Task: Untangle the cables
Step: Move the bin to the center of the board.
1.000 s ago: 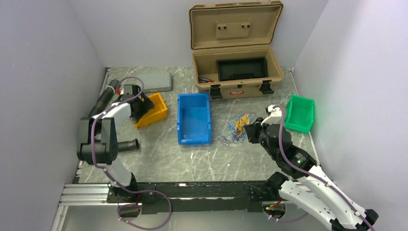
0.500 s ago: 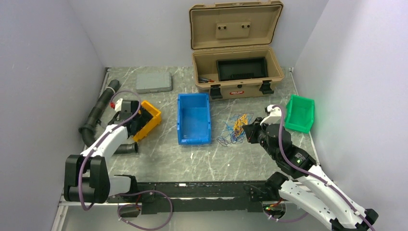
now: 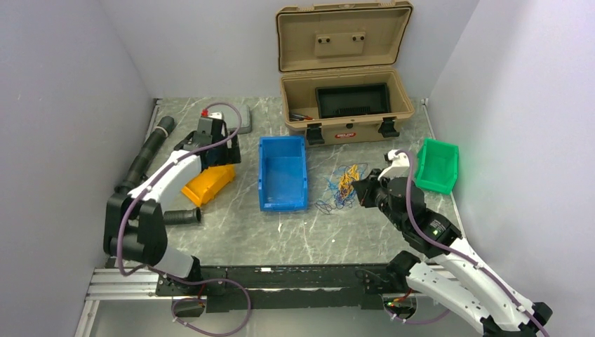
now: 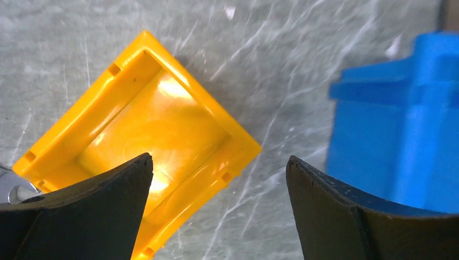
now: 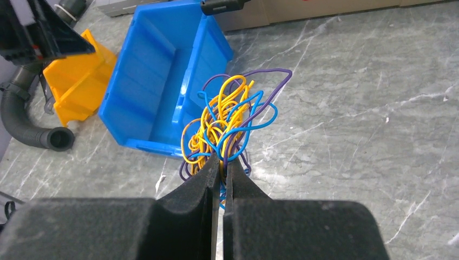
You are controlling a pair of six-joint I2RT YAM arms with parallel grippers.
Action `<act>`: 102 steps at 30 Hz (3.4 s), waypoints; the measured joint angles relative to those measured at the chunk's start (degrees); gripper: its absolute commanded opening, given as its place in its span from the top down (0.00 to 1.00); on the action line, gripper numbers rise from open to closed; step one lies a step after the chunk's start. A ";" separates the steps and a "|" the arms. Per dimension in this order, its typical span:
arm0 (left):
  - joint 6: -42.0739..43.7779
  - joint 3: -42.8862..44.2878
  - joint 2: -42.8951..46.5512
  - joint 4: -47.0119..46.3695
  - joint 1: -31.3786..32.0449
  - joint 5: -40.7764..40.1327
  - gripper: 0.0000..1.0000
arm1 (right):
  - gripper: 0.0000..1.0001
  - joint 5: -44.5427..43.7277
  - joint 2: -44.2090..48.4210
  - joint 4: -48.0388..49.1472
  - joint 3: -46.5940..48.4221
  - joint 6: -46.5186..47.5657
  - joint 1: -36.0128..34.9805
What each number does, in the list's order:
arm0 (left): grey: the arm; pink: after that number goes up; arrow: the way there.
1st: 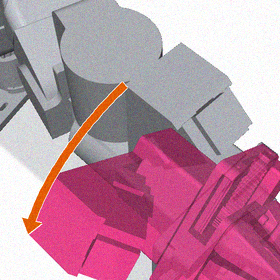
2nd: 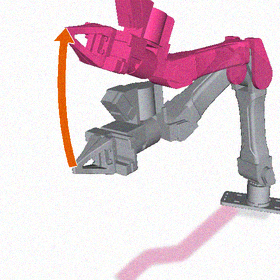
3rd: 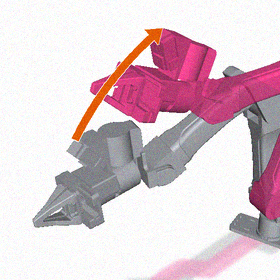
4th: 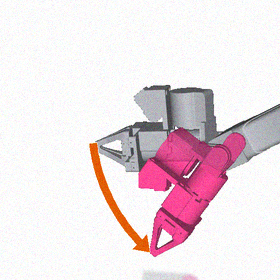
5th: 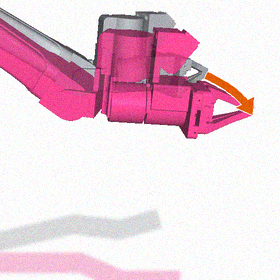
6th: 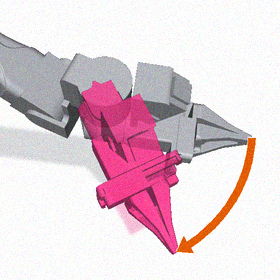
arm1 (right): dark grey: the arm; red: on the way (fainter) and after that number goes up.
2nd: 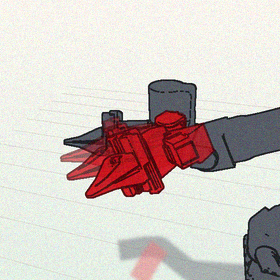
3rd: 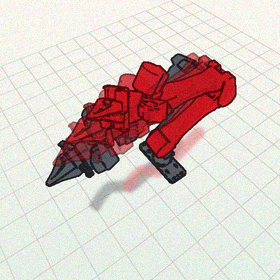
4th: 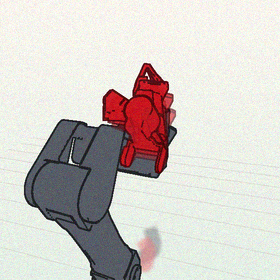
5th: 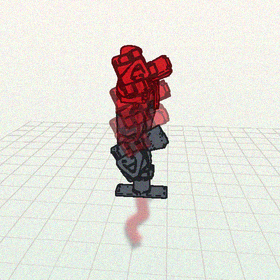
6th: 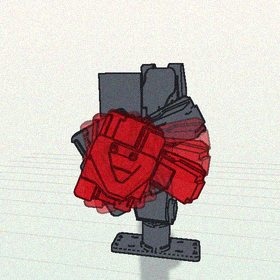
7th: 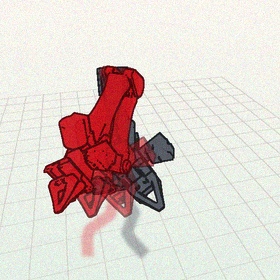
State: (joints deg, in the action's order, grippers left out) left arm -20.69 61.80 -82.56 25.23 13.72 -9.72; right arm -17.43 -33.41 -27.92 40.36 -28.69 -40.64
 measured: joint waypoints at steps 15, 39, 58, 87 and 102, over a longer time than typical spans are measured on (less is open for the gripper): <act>11.74 4.28 -9.79 9.90 1.84 1.16 0.30 | 1.00 0.13 -1.18 -0.90 2.78 0.33 0.00; -11.37 14.64 -20.15 9.81 -9.31 6.43 0.83 | 1.00 1.27 -2.10 -0.94 3.08 0.42 0.00; -15.80 13.51 -12.26 15.56 -10.25 -0.68 0.01 | 1.00 1.27 -2.43 -0.94 3.08 0.42 0.00; -11.67 11.65 -8.33 11.45 15.47 8.17 0.16 | 1.00 1.75 -3.19 -0.92 3.08 0.39 0.00; -15.54 12.98 -13.88 13.84 15.98 0.98 0.88 | 1.00 1.86 -1.40 -1.42 3.08 0.37 0.00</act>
State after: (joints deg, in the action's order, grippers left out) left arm -36.23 74.78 -96.44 39.07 29.69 -8.73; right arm -15.57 -34.81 -29.34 43.44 -28.32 -40.64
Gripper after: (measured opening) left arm 0.198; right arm 0.072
